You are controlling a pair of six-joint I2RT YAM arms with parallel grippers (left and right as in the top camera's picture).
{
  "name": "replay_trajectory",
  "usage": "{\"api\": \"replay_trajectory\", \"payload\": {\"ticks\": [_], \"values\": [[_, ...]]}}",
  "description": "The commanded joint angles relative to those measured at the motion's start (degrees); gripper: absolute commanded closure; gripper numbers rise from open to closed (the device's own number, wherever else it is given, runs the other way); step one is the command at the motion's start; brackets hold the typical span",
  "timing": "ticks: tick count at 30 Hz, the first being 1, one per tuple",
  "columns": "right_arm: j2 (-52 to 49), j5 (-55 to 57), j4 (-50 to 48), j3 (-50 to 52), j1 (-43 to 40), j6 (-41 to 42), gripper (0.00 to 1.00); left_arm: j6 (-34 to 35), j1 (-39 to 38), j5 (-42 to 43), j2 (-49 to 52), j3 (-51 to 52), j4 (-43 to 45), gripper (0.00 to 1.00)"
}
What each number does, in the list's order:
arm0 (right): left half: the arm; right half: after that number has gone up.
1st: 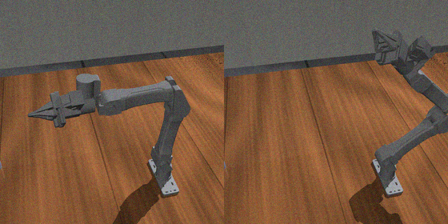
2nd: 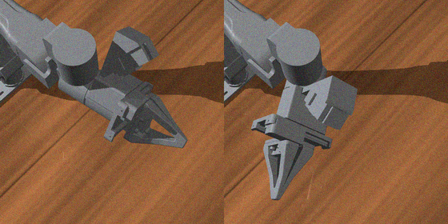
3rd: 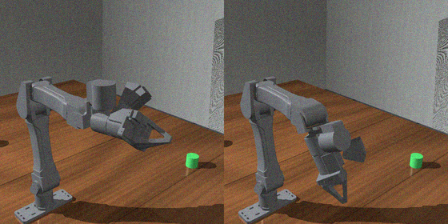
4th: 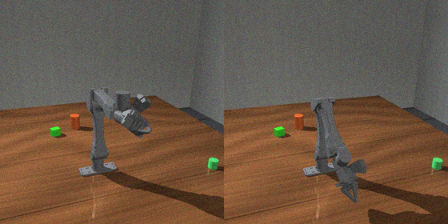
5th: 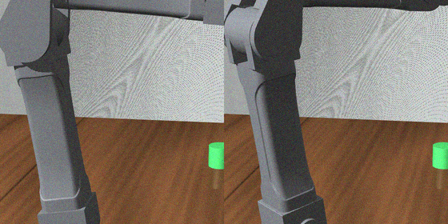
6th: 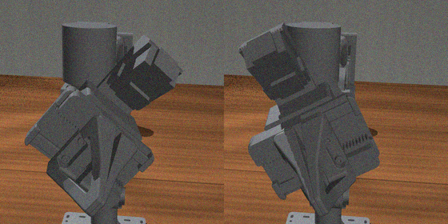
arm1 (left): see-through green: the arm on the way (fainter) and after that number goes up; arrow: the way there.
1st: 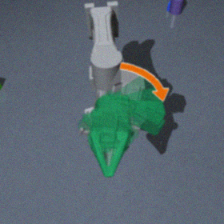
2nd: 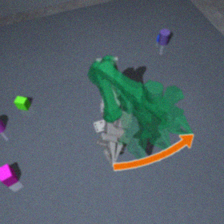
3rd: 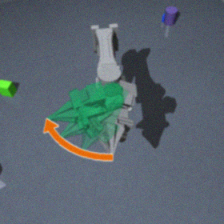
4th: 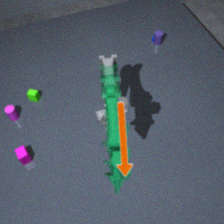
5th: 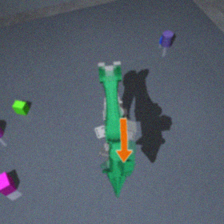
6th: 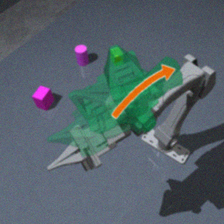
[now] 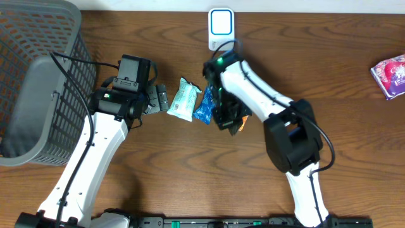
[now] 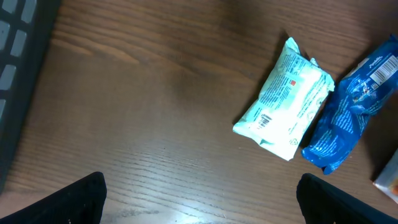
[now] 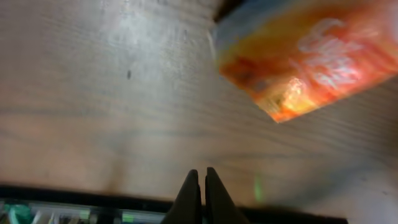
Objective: Scan the item barcode
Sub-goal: 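Grasp the small orange packet with the right gripper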
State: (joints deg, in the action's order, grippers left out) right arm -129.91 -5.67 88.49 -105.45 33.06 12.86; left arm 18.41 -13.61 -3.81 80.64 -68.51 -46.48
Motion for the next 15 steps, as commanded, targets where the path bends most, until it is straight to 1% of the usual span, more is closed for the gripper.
{"api": "replay_trajectory", "payload": {"ticks": [1,5,12,15], "values": [[0.9,3.0,-2.4,3.6,0.0,4.5,0.98,0.8,0.2,-0.7,0.3,-0.4,-0.2,0.02],[0.9,3.0,-6.7,6.3,-1.0,5.5,0.98,0.8,0.2,-0.7,0.3,-0.4,-0.2,0.02],[0.9,3.5,-17.4,6.7,-3.0,6.0,0.99,0.8,0.2,-0.7,0.3,-0.4,-0.2,0.02],[0.9,6.8,-22.3,6.7,-3.7,9.3,0.99,0.8,0.2,-0.7,0.3,-0.4,-0.2,0.02]]}}
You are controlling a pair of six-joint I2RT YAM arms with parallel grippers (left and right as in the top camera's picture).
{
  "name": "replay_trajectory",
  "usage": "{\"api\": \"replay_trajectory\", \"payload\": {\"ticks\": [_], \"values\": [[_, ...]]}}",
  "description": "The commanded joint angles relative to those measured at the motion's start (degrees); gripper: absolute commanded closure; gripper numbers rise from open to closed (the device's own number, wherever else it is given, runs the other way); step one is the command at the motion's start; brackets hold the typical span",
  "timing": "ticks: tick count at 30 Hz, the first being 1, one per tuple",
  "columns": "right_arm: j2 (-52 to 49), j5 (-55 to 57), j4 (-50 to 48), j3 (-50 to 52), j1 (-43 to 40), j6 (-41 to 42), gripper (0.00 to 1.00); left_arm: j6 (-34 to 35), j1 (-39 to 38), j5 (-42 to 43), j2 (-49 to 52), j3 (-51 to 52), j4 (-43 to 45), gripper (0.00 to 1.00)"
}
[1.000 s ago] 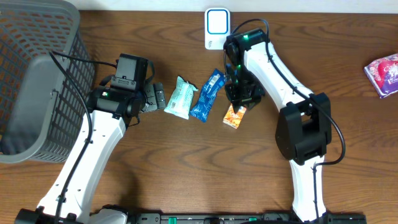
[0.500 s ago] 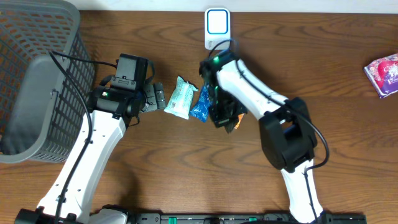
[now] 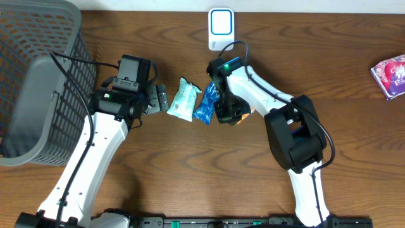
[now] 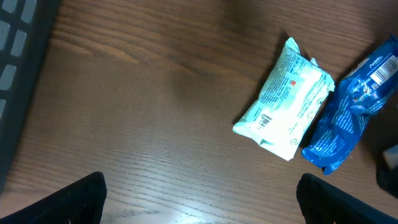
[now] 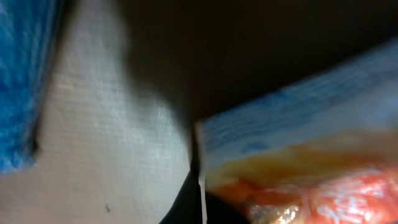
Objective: Scan the item barcode
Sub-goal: 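Grasp the small orange packet with the right gripper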
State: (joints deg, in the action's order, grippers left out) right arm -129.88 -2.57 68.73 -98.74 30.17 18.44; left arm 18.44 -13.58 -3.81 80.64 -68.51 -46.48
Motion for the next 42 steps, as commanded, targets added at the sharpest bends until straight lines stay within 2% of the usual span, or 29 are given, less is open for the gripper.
{"api": "replay_trajectory", "payload": {"ticks": [1,5,9,14,16,18,19,20,21,22,25,27,28,30,34,42], "values": [[0.9,4.5,-3.8,0.0,-1.0,4.4,0.99,0.7,0.1,-0.7,0.3,-0.4,-0.2,0.02],[0.9,6.8,-8.0,-0.7,-2.9,5.0,0.98,0.7,0.1,-0.7,0.3,-0.4,-0.2,0.02],[0.9,12.0,-8.1,-3.7,-5.9,4.9,0.94,0.7,0.1,-0.7,0.3,-0.4,-0.2,0.02],[0.9,14.3,0.8,-12.9,-11.4,3.5,0.93,0.7,0.1,-0.7,0.3,-0.4,-0.2,0.02],[0.9,13.9,3.7,-16.5,-13.3,1.8,0.89,0.7,0.1,-0.7,0.3,-0.4,-0.2,0.02],[0.9,12.5,5.7,-19.6,-15.4,-2.4,0.70,0.7,0.1,-0.7,0.3,-0.4,-0.2,0.02],[0.9,11.3,6.2,-20.4,-16.5,-5.5,0.65,0.7,0.1,-0.7,0.3,-0.4,-0.2,0.02],[0.9,9.7,6.8,-20.5,-17.9,-9.9,0.53,0.7,0.1,-0.7,0.3,-0.4,-0.2,0.02],[0.9,9.2,7.4,-20.5,-18.6,-11.4,0.46,0.7,0.1,-0.7,0.3,-0.4,-0.2,0.02],[0.6,8.4,7.8,-20.0,-19.5,-12.8,0.44,0.7,0.1,-0.7,0.3,-0.4,-0.2,0.02],[0.5,3.5,7.8,-17.3,-21.4,-17.5,0.44,0.7,0.1,-0.7,0.3,-0.4,-0.2,0.02],[0.5,-1.9,6.9,-14.7,-22.3,-22.4,0.44,0.7,0.1,-0.7,0.3,-0.4,-0.2,0.02],[0.5,-8.5,5.6,-11.8,-22.9,-28.2,0.44,0.7,0.1,-0.7,0.3,-0.4,-0.2,0.02],[0.5,-11.3,4.0,-9.0,-23.5,-31.6,0.43,0.7,0.1,-0.7,0.3,-0.4,-0.2,0.02],[0.4,-11.5,-0.2,-4.7,-24.7,-31.6,0.43,0.7,0.1,-0.7,0.3,-0.4,-0.2,0.02],[0.4,-13.4,-4.3,1.7,-26.4,-31.9,0.51,0.7,0.1,-0.7,0.3,-0.4,-0.2,0.02]]}}
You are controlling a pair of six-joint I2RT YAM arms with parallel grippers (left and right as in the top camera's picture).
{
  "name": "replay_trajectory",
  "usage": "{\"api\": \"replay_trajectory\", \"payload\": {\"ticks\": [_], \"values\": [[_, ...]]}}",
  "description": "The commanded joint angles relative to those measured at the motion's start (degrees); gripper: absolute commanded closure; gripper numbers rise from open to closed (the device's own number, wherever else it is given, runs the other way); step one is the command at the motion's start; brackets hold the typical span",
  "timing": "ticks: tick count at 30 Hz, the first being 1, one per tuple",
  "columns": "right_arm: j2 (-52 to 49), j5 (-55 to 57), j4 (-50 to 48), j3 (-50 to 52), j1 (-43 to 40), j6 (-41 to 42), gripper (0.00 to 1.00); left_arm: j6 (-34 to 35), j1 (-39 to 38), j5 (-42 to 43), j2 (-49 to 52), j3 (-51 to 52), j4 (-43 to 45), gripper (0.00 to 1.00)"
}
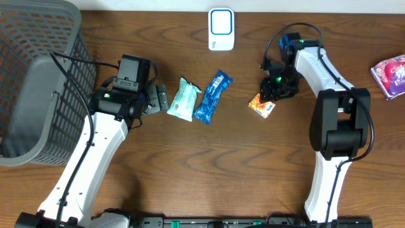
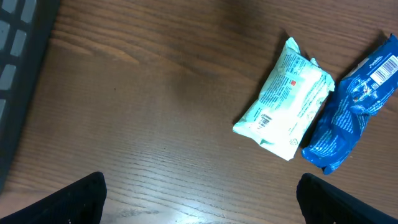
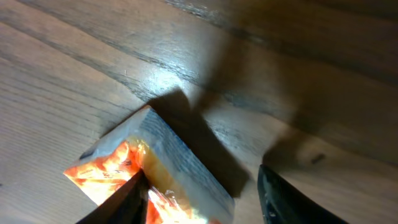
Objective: Scan the item barcode
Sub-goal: 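Grasp the small orange packet with the right gripper, then lift the orange packet and hold it in front of the scanner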
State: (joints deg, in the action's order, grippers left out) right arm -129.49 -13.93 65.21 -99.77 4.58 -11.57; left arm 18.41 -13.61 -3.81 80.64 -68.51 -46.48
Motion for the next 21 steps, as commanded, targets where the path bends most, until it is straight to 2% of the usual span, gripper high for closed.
{"api": "replay_trajectory", "payload": {"ticks": [1,2,6,16,21], "values": [[0.0,-2.9,-1.5,3.6,-1.0,-2.0,0.54,0.8,0.2,-0.7,0.3,-0.4,-0.2,0.02],[0.0,-3.9,-2.2,4.6,-1.2,-2.0,0.58,0.8,0.2,-0.7,0.3,-0.4,-0.2,0.02],[0.0,-6.6,-3.1,6.7,-1.2,-0.8,0.98,0.8,0.2,-0.7,0.3,-0.4,-0.2,0.02],[3.9,-5.7,-2.7,1.3,0.7,9.0,0.99,0.8,0.2,-0.7,0.3,-0.4,-0.2,0.02],[8.4,6.0,-6.6,-6.9,3.9,18.8,0.99,0.8,0.2,-0.7,0.3,-0.4,-0.2,0.03]]}}
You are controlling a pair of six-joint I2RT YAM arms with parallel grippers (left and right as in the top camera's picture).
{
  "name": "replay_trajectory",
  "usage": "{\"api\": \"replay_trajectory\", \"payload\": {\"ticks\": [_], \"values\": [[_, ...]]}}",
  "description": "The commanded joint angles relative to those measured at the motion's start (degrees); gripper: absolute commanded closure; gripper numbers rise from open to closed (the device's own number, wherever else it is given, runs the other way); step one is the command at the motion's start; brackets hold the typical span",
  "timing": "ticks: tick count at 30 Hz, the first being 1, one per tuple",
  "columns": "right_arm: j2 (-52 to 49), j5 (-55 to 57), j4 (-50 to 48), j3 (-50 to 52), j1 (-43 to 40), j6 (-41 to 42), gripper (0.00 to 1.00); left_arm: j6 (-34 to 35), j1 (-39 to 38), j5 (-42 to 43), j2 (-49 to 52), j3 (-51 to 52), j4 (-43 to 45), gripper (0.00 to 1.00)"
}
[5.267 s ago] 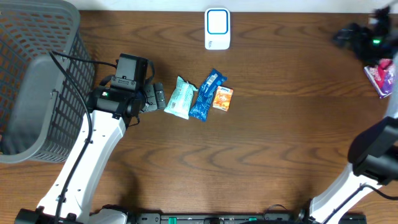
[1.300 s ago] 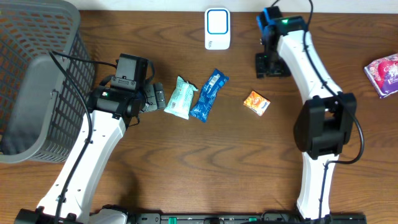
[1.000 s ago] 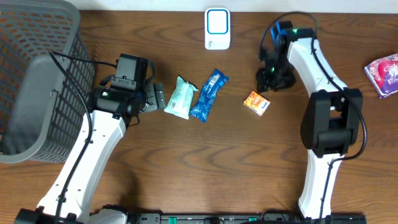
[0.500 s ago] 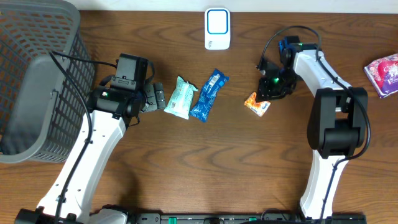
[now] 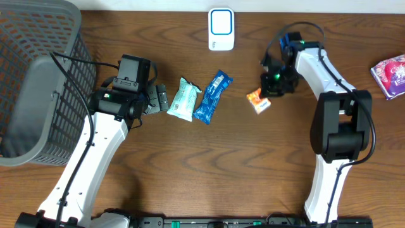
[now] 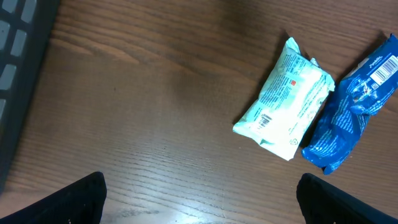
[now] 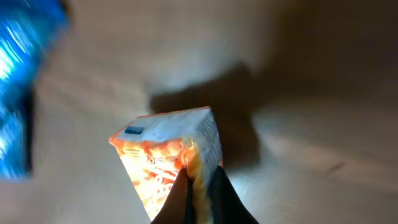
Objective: Scan the item barcode
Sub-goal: 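Lift the orange packet and hold it in front of the scanner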
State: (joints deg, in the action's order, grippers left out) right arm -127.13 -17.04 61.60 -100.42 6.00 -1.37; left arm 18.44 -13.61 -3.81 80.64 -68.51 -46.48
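An orange snack packet [image 5: 256, 101] sits right of the table's middle, with my right gripper [image 5: 264, 94] shut on its edge. The right wrist view shows the packet [image 7: 163, 155] pinched between the dark fingers of that gripper [image 7: 201, 194], with the wood below. The white scanner with a blue square [image 5: 221, 28] stands at the back middle. My left gripper [image 5: 162, 99] stands open and empty just left of a teal packet [image 5: 184, 99]. In the left wrist view that gripper [image 6: 202, 202] has its fingertips [image 6: 74, 199] far apart, and the teal packet [image 6: 287, 99] lies ahead.
A blue packet [image 5: 212, 96] lies right of the teal one, also seen as a blue packet [image 6: 354, 118] in the left wrist view. A grey mesh basket [image 5: 38, 82] fills the left side. A pink packet [image 5: 389, 75] lies at the far right edge.
My right gripper stood open around the orange packet; now it is shut on the packet's edge. The packet has shifted a little up and left. The left arm has not moved.
My right gripper was shut beside the orange packet, close to the blue packet in the middle, and stayed there shortly after. Later the orange packet lay farther right with the gripper open around it. Now the gripper is shut on it.
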Motion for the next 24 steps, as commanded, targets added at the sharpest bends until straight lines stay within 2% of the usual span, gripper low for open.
{"api": "replay_trajectory", "payload": {"ticks": [1,6,12,16,18,24], "values": [[6.9,10.5,-4.8,-7.0,3.2,9.1,0.99,0.7,0.2,-0.7,0.3,-0.4,-0.2,0.02],[9.3,19.2,-20.5,-8.1,8.3,8.7,0.99,0.7,0.2,-0.7,0.3,-0.4,-0.2,0.02],[7.1,36.7,-36.3,-7.5,14.7,-4.3,0.99,0.7,0.2,-0.7,0.3,-0.4,-0.2,0.02],[3.6,40.4,-45.4,-7.5,17.9,-18.4,0.99,0.7,0.2,-0.7,0.3,-0.4,-0.2,0.02],[1.9,42.3,-48.7,-7.5,18.8,-22.6,0.99,0.7,0.2,-0.7,0.3,-0.4,-0.2,0.02],[-2.3,44.1,-55.7,-7.5,19.9,-24.7,0.99,0.7,0.2,-0.7,0.3,-0.4,-0.2,0.02]]}}
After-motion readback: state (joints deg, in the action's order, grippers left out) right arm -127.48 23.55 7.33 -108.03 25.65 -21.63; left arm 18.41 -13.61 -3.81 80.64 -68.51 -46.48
